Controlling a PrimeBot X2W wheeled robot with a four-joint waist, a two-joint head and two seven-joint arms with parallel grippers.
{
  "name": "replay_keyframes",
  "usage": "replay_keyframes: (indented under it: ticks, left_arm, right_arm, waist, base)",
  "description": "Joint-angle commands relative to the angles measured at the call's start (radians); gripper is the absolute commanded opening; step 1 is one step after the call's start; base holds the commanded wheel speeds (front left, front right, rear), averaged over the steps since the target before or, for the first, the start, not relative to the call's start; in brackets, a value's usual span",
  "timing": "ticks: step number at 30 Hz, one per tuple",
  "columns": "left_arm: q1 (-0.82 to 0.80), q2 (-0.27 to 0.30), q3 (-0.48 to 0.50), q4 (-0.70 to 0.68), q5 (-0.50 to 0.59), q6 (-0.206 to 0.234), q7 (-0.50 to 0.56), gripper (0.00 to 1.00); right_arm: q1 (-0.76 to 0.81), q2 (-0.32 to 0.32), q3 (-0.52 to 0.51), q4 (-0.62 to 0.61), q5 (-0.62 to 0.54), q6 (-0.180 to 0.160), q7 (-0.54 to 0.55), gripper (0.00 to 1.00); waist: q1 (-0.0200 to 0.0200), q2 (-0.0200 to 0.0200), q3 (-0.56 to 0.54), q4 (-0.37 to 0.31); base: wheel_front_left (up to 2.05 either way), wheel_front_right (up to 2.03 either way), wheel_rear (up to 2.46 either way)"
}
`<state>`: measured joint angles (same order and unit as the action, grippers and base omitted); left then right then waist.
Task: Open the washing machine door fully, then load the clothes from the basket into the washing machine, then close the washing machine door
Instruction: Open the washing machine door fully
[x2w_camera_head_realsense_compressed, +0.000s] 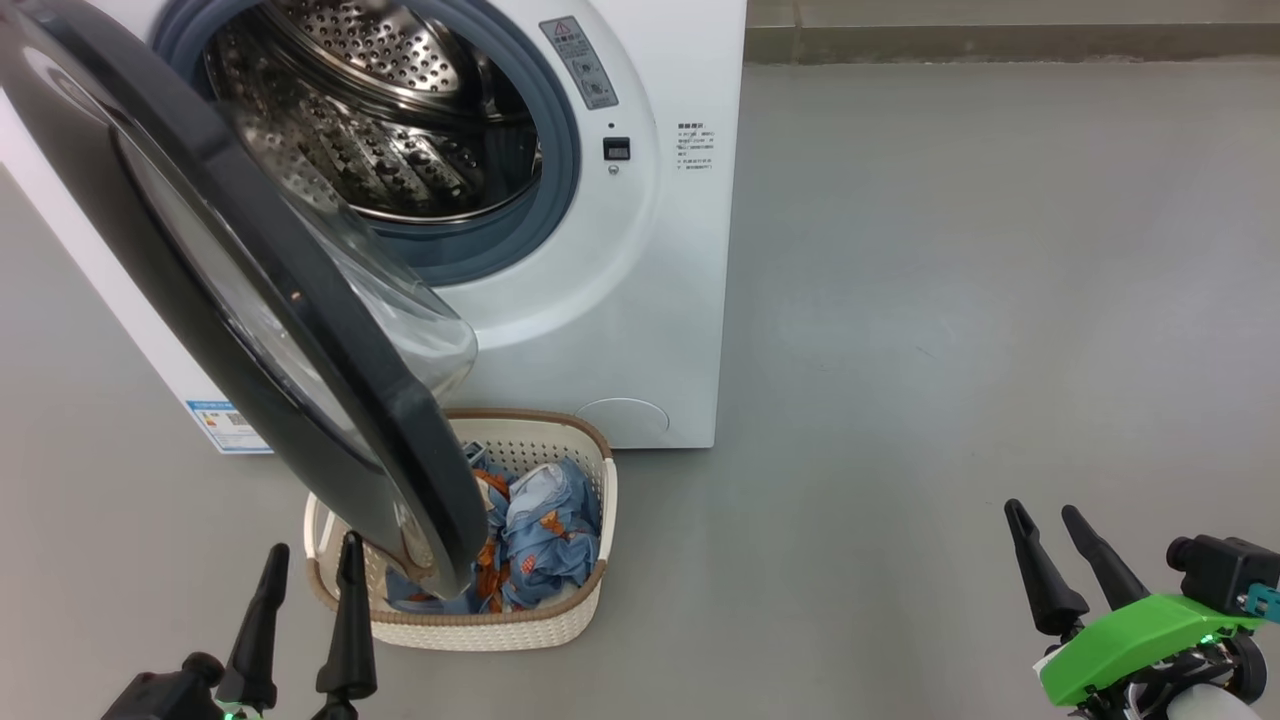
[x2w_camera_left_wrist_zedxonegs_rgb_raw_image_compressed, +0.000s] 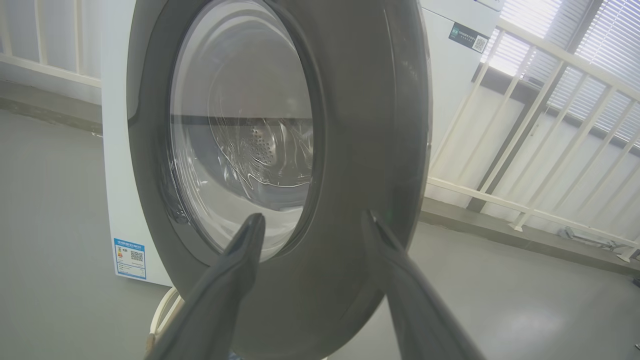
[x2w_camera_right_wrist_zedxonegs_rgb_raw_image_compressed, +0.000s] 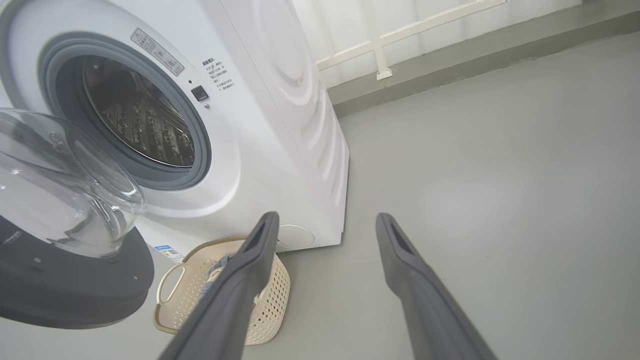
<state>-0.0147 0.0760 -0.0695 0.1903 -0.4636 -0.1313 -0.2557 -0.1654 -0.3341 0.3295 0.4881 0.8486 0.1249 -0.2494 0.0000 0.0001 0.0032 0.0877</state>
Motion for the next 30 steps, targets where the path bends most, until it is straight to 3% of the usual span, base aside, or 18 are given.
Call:
replay_keyframes:
  ticks: [1, 15, 27, 28, 29, 30]
  left_arm:
    - [-0.019, 0.009, 0.032, -0.025, 0.0, 0.001, -0.006, 1.0]
    - [-0.022, 0.008, 0.031, -0.024, 0.001, 0.001, -0.006, 1.0]
    - [-0.028, 0.003, 0.047, -0.018, -0.001, 0.001, -0.006, 1.0]
    - [-0.031, 0.003, 0.048, -0.015, -0.002, 0.001, -0.006, 0.83]
    - [-0.036, 0.003, 0.051, -0.016, -0.001, 0.001, -0.006, 0.27]
    - [-0.041, 0.003, 0.058, -0.02, 0.001, 0.001, -0.006, 0.0]
  right_arm:
    - [0.004, -0.011, 0.002, -0.028, -0.019, 0.006, -0.012, 1.0]
    - [0.066, 0.029, -0.087, -0.077, -0.22, 0.006, -0.012, 1.0]
    - [0.083, 0.045, -0.094, -0.083, -0.261, 0.006, -0.012, 1.0]
    - [0.083, 0.045, -0.094, -0.083, -0.261, 0.006, -0.012, 1.0]
    - [0.084, 0.045, -0.093, -0.083, -0.261, 0.006, -0.012, 1.0]
    - [0.083, 0.045, -0.093, -0.083, -0.261, 0.006, -0.012, 1.0]
  waist:
    - [0.0, -0.0001, 0.0, 0.001]
    - [0.0, -0.0001, 0.005, 0.013]
    - [0.0, -0.0001, 0.006, 0.012]
    - [0.0, -0.0001, 0.005, 0.012]
    - [0.0, -0.0001, 0.005, 0.012]
    - [0.0, -0.0001, 0.005, 0.013]
  base:
    - [0.0, 0.0, 0.0]
    - [0.0, 0.0, 0.0]
    - [0.0, 0.0, 0.0]
    - [0.0, 0.0, 0.0]
    - [0.0, 0.0, 0.0]
    - [0.0, 0.0, 0.0]
